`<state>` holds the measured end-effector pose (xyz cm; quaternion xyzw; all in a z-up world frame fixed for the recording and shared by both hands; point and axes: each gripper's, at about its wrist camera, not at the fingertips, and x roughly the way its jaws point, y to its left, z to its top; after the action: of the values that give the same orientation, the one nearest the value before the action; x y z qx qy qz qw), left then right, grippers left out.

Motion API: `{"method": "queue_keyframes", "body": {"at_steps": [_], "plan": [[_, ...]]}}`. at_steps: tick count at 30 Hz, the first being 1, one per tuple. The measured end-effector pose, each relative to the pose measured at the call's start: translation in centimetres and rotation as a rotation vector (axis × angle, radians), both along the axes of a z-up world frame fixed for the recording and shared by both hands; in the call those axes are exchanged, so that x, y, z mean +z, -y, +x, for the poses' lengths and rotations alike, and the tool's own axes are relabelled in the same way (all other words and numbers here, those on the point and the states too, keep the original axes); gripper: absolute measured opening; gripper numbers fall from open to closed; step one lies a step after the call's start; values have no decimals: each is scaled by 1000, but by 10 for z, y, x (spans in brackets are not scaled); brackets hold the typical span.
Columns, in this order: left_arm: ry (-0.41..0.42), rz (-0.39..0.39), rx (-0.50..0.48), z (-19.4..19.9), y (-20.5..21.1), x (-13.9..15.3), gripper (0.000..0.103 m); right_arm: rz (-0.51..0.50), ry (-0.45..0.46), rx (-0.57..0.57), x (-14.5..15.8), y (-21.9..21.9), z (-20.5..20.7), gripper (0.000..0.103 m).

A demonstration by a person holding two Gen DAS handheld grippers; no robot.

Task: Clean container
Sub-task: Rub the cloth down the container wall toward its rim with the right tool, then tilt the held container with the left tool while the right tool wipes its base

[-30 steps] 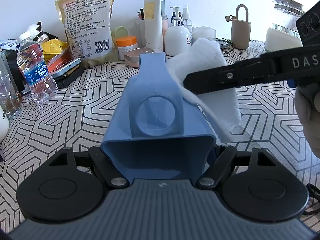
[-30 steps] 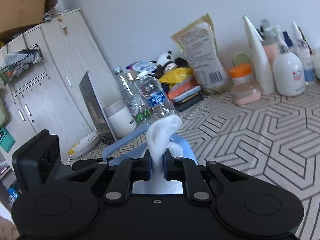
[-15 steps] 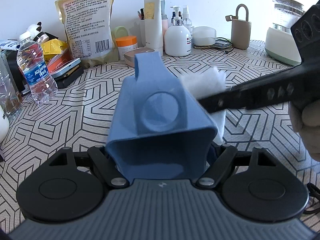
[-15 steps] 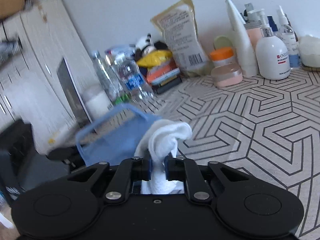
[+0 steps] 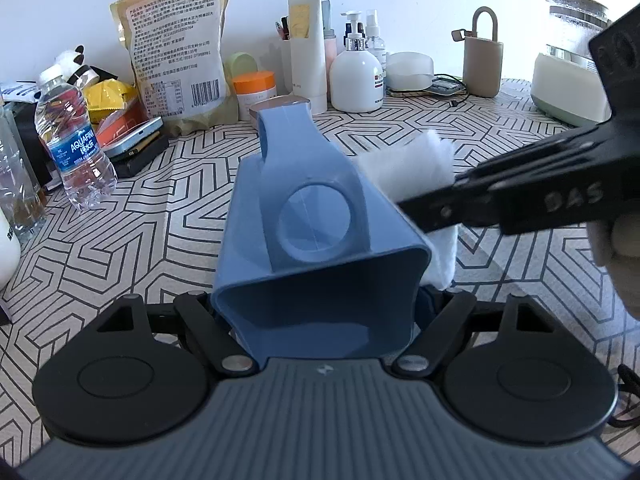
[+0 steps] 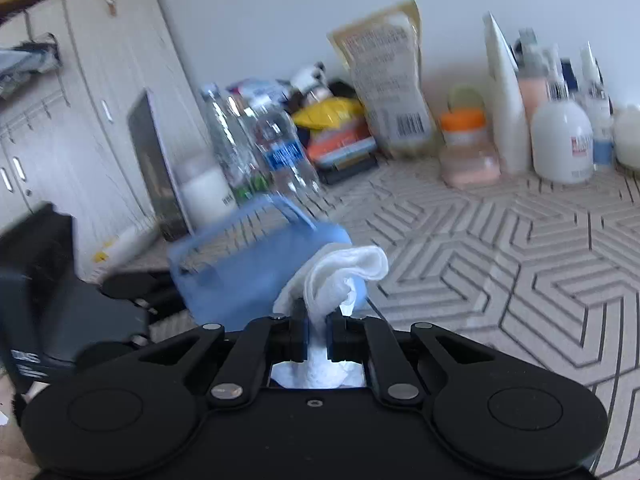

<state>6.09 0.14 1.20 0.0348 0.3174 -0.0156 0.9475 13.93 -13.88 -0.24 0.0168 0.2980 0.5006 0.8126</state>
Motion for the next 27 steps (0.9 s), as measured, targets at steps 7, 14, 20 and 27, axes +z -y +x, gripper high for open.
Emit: {"method": "queue_keyframes", "body": {"at_steps": [7,14,20,27], "plan": [[2,7,4,0,1,0,82,-73,5,-3,-7,-9,0,12],[1,6,5,-1,3,-1,82,26,28,18,7,4,-5,12],[1,5,3,-2,3,-1,82,-51,37,2,0,-4,-5,12],[5,15,3,-1,3,-1,82,-102,37,-11,-6,-11,-4,12]]}}
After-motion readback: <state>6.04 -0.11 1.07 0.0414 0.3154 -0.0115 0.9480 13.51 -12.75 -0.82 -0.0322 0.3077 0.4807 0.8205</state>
